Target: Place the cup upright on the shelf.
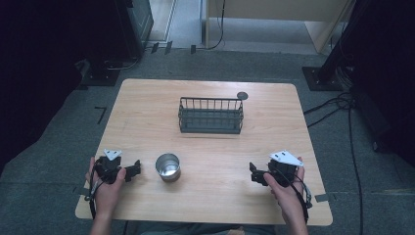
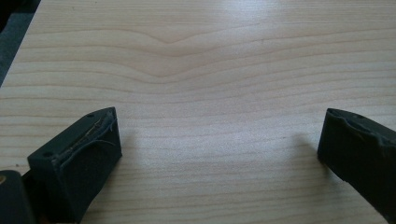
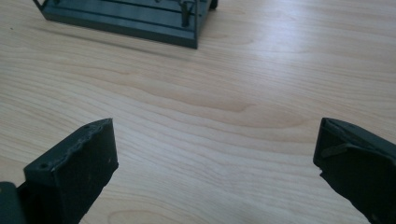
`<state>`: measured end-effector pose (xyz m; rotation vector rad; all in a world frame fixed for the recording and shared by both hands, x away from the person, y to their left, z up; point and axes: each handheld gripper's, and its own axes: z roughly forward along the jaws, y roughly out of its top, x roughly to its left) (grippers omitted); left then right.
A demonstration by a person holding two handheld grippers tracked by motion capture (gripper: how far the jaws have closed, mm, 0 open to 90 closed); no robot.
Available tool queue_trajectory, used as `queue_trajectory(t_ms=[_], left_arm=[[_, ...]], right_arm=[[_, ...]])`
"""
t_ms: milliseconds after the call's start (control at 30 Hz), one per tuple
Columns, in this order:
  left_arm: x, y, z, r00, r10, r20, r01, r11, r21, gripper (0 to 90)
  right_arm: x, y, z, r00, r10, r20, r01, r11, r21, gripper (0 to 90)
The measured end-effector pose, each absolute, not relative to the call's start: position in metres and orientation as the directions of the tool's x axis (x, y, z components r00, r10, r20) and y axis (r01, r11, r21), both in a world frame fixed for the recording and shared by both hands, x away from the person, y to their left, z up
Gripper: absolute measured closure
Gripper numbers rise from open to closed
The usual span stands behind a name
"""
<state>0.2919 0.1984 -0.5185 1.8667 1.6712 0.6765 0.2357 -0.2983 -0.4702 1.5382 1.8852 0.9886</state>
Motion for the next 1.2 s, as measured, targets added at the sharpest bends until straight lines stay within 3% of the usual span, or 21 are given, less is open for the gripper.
queue_trajectory(t_ms=[567, 1200], left_arm=[[0.292, 0.198, -0.519, 0.105, 0.994, 0.014, 0.724, -0.086, 0.685, 0.0], [0.292, 0.198, -0.519, 0.105, 0.994, 0.013, 0.724, -0.085, 0.685, 0.0]], right_arm=[[0.25, -0.236, -0.459, -0.37, 0.926, 0.071, 0.563, 0.163, 0.81, 0.0], [0.255, -0.195, -0.456, -0.457, 0.887, 0.07, 0.531, 0.209, 0.821, 0.0]])
